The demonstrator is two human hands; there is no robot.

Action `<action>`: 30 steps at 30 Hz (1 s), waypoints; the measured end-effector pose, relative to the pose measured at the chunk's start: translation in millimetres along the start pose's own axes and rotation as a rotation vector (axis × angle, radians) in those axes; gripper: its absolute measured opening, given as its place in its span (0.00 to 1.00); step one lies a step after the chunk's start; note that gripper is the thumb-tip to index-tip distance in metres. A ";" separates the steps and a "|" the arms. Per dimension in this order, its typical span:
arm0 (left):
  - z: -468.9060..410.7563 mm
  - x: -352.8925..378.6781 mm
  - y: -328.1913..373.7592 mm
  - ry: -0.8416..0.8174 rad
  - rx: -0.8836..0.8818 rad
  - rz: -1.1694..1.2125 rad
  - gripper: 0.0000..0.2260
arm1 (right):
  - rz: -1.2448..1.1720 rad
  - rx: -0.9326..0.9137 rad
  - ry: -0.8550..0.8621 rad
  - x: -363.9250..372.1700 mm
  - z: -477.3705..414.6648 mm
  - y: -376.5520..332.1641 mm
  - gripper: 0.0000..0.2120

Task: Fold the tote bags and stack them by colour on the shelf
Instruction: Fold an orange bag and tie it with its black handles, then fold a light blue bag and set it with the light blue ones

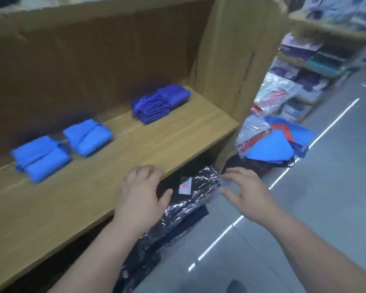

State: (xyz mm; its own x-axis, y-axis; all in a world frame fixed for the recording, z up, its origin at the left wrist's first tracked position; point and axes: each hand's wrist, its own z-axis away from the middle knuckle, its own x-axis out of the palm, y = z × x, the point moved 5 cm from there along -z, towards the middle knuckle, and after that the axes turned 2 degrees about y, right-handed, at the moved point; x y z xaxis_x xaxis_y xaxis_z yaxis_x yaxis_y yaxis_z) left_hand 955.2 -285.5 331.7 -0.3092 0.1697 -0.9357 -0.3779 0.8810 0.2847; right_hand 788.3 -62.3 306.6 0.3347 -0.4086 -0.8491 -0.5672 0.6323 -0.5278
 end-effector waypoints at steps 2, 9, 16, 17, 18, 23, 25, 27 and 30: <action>-20.6 30.8 65.3 -0.051 0.035 -0.002 0.23 | 0.004 0.104 0.024 -27.6 18.7 74.2 0.17; -85.3 128.1 265.0 -0.337 0.238 -0.089 0.24 | 0.132 0.413 -0.015 -125.6 68.0 266.9 0.25; -174.0 202.3 388.3 -0.476 0.308 -0.171 0.25 | 0.091 0.589 -0.025 -171.5 59.0 398.7 0.28; -188.1 215.2 401.1 -0.488 0.317 -0.169 0.26 | 0.084 0.605 -0.028 -174.7 53.7 413.0 0.28; -202.7 228.2 413.4 -0.495 0.323 -0.163 0.26 | 0.077 0.615 -0.036 -177.1 46.6 427.2 0.28; -280.8 301.2 456.1 -0.533 0.325 -0.157 0.28 | 0.064 0.651 -0.077 -198.7 -13.6 501.2 0.27; -313.3 331.0 467.1 -0.548 0.326 -0.145 0.31 | 0.070 0.667 -0.083 -210.1 -43.2 531.7 0.27; -346.5 358.4 475.4 -0.603 0.294 -0.142 0.29 | 0.070 0.692 -0.104 -223.0 -72.6 559.3 0.26; -393.3 390.0 491.5 -0.665 0.274 -0.150 0.26 | 0.078 0.728 -0.157 -241.5 -115.1 597.2 0.26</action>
State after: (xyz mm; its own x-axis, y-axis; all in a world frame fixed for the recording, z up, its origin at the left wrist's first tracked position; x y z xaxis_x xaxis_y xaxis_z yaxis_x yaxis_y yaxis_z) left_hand 305.7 40.0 188.6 0.3563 0.1940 -0.9140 -0.1164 0.9798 0.1626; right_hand 282.1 338.2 198.7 0.4482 -0.2808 -0.8487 0.0299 0.9536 -0.2997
